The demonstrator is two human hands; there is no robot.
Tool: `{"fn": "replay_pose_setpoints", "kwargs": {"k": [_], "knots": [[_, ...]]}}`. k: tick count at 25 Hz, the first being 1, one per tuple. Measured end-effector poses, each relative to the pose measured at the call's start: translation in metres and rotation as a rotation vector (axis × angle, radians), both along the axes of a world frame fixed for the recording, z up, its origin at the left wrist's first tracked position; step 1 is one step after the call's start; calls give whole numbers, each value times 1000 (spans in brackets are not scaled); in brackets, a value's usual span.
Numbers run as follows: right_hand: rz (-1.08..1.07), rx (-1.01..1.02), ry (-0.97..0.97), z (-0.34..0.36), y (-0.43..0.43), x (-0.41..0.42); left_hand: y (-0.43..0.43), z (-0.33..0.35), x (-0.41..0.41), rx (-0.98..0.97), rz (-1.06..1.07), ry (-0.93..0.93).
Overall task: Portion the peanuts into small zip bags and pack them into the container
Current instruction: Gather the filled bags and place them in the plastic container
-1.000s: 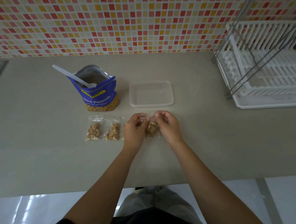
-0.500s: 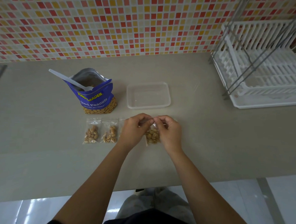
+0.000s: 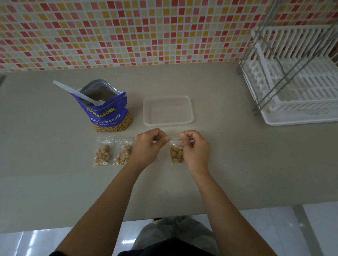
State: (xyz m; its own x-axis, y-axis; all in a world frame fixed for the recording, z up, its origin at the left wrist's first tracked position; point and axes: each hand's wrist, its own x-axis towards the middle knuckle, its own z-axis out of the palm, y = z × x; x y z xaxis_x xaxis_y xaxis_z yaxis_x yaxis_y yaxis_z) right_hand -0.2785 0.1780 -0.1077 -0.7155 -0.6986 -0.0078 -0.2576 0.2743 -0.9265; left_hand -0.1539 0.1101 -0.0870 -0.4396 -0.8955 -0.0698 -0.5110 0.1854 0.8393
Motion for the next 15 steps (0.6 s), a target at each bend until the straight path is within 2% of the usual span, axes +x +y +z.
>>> {"fn": "replay_pose_setpoints", "kwargs": {"k": [3, 6, 7, 8, 9, 11, 12, 15], "knots": [[5, 17, -119, -6, 1, -4, 5, -4, -3, 88, 57, 43], [37, 31, -398, -15, 0, -11, 24, -13, -5, 422, 47, 313], [66, 36, -409, -16, 2, -15, 30, -19, -5, 465, 39, 361], [113, 53, -357, -17, 5, -19, 36, -25, -4, 472, 65, 380], [175, 85, -217, -17, 9, -23, 39, -31, -4, 440, 114, 372], [296, 182, 178, -20, 21, -28, 40, -43, -5, 300, 182, 228], [350, 224, 304, -23, 27, -28, 39, -47, -7, 228, 170, 117], [511, 360, 401, -36, 39, -24, 42, -54, -21, 48, 66, -91]]}}
